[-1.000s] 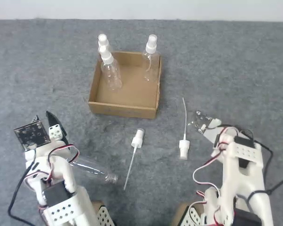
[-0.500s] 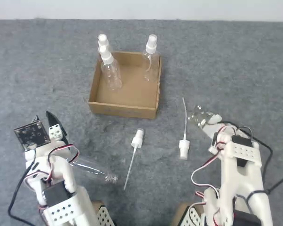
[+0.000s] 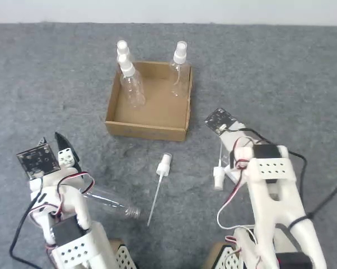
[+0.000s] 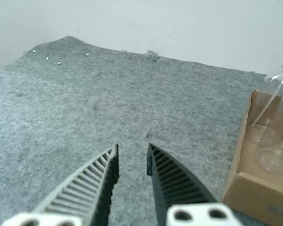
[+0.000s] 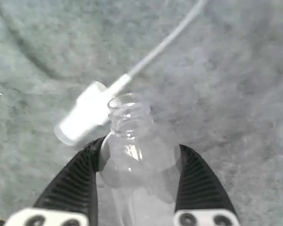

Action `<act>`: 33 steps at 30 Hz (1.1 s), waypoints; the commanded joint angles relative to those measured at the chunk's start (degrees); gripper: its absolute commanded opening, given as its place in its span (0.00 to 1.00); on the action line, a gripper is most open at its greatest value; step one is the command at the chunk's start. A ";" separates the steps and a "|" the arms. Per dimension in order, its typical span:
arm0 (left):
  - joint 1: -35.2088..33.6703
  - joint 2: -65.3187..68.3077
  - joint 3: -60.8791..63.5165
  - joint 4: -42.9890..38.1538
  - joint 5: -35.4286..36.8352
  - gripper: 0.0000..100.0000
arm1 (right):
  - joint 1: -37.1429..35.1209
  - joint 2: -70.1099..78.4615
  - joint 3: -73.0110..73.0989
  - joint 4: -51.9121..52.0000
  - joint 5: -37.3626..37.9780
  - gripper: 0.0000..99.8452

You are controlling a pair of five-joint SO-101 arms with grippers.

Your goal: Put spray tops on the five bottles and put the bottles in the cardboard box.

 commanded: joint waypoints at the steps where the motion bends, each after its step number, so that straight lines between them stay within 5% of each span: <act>1: 0.26 -1.05 0.04 -2.02 0.00 0.09 | -1.89 -1.10 -3.96 0.84 -3.43 0.05; 18: 0.26 -1.05 0.04 -2.02 0.00 0.09 | -1.89 15.69 -6.77 1.01 -2.99 0.27; 33: 0.26 -1.05 0.04 -2.02 0.00 0.09 | -2.24 15.60 -11.25 8.40 4.66 0.27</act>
